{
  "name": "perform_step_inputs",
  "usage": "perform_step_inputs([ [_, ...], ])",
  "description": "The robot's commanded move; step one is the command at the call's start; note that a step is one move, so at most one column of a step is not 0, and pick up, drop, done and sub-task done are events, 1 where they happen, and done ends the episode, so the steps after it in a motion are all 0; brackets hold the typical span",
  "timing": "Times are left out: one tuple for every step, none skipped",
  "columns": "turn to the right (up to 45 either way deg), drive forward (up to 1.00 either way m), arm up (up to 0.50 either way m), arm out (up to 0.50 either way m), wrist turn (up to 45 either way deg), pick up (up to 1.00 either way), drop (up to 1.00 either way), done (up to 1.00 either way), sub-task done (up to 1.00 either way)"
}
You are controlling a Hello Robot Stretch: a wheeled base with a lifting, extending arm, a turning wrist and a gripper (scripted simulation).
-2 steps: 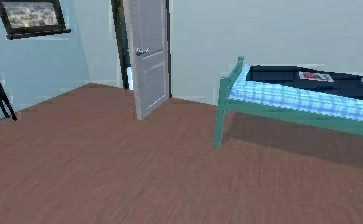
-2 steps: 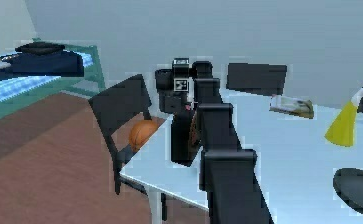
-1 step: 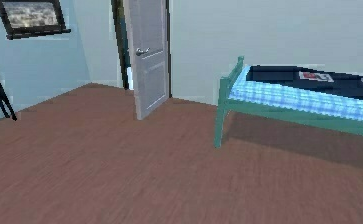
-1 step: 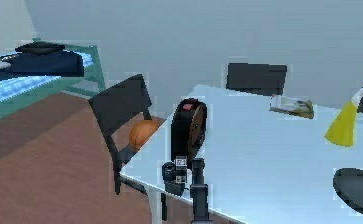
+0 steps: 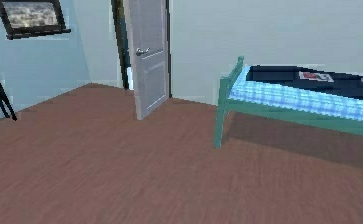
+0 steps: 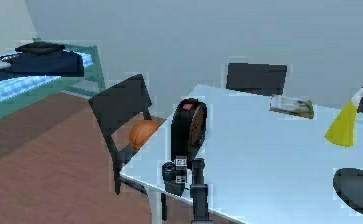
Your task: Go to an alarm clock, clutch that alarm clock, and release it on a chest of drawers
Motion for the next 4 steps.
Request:
perform_step_inputs([
  [0.0,0.0,0.1,0.0,0.0,0.0,0.0,0.0,0.0],
  [0.0,0.0,0.22,0.0,0.0,0.0,0.0,0.0,0.0],
  [0.0,0.0,0.0,0.0,-45.0,0.0,0.0,0.0,0.0],
  [0.0,0.0,0.0,0.0,-45.0,0.0,0.0,0.0,0.0],
])
